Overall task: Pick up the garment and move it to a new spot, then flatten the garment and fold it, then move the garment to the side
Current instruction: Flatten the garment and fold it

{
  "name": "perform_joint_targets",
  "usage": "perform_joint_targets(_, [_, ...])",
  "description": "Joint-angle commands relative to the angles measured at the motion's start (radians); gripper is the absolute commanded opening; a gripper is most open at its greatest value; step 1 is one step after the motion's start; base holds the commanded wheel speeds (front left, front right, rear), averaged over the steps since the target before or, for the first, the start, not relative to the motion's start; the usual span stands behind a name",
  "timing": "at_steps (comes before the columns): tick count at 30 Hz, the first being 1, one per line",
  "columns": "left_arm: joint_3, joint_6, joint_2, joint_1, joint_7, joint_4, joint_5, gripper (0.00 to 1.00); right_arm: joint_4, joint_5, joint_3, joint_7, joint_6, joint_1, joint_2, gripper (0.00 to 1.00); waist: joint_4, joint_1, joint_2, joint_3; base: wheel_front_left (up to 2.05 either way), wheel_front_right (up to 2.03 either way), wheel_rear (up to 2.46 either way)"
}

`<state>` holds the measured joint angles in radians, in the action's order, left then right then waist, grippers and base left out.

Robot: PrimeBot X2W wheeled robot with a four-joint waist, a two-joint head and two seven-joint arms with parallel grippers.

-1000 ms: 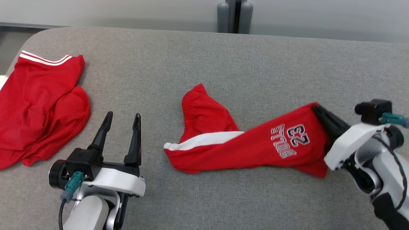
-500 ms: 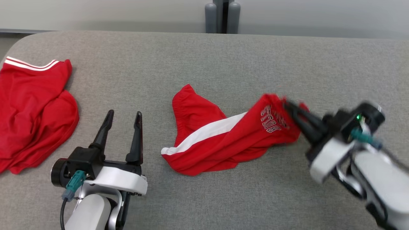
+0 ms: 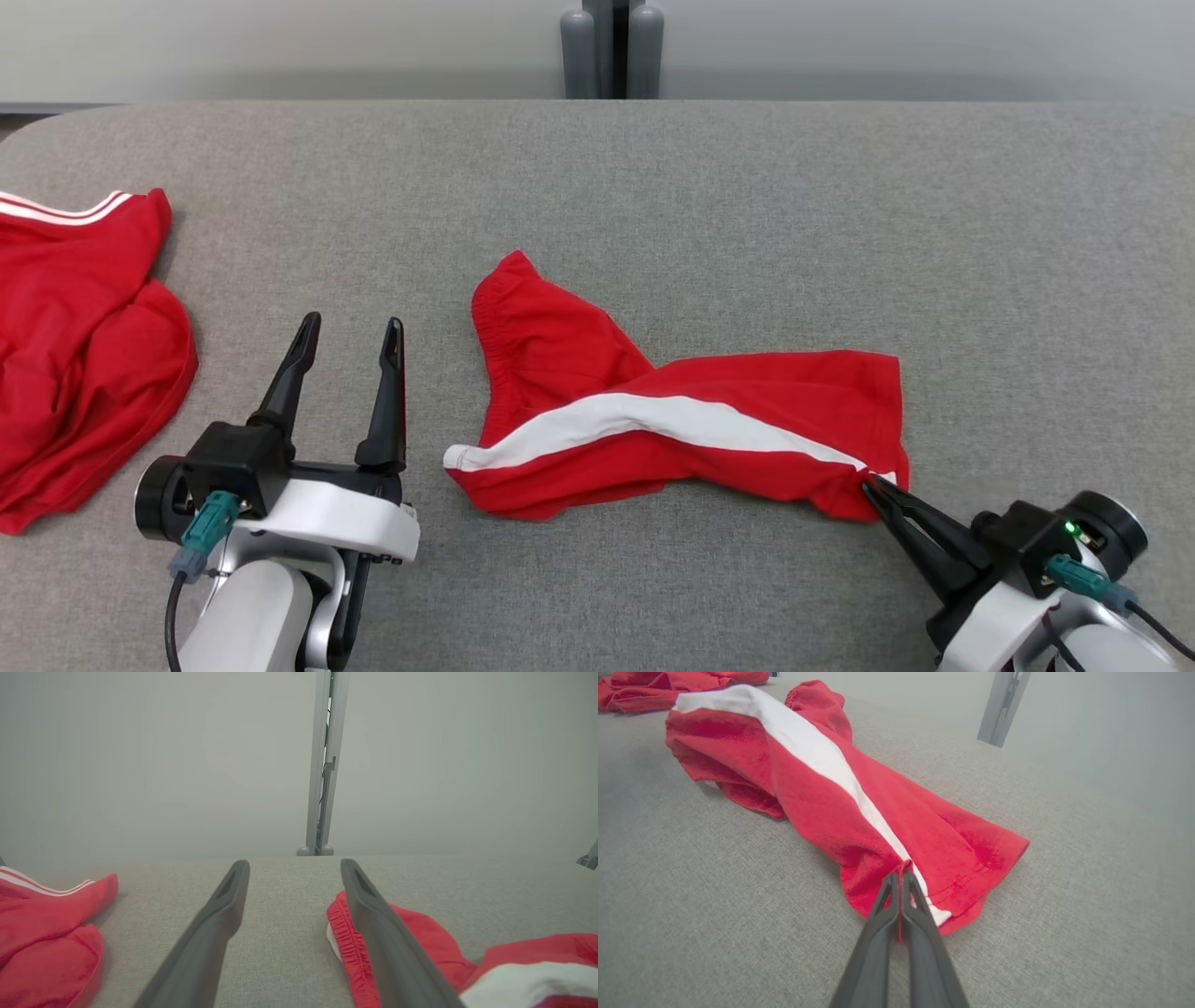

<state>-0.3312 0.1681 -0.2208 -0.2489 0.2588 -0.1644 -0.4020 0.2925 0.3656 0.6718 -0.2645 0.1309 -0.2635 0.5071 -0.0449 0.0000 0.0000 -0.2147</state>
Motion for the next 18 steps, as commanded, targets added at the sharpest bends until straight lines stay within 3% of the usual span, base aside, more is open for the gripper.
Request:
perform_joint_targets(1, [0.005, 0.000, -0.009, 0.014, 0.005, -0.001, 0.005, 1.00, 0.004, 0.016, -0.020, -0.002, 0.000, 0.021, -0.012, 0.71, 0.003, 0.0000, 0.0000, 0.006, 0.00, 0.00, 0.00])
perform_joint_targets(2, [0.006, 0.000, -0.010, 0.017, 0.005, -0.004, 0.004, 1.00, 0.008, 0.009, -0.034, -0.002, 0.000, 0.034, -0.017, 1.00, 0.004, 0.0000, 0.0000, 0.010, 0.00, 0.00, 0.00])
perform_joint_targets(8, [0.007, 0.009, -0.015, 0.030, 0.005, -0.008, 0.003, 1.00, -0.051, 0.038, -0.210, -0.002, 0.000, 0.139, -0.073, 1.00, 0.000, 0.0000, 0.0000, 0.034, 0.00, 0.00, 0.00])
perform_joint_targets(14, [0.024, 0.031, -0.032, 0.054, 0.005, 0.018, 0.011, 1.00, -0.145, 0.054, -0.492, -0.002, 0.000, 0.233, -0.169, 1.00, 0.012, 0.0000, 0.0000, 0.061, 0.00, 0.00, 0.00])
perform_joint_targets(18, [0.034, 0.050, -0.044, 0.070, 0.005, 0.043, 0.020, 1.00, -0.182, 0.022, -0.581, -0.002, 0.000, 0.224, -0.190, 1.00, 0.017, 0.0000, 0.0000, 0.084, 0.00, 0.00, 0.00])
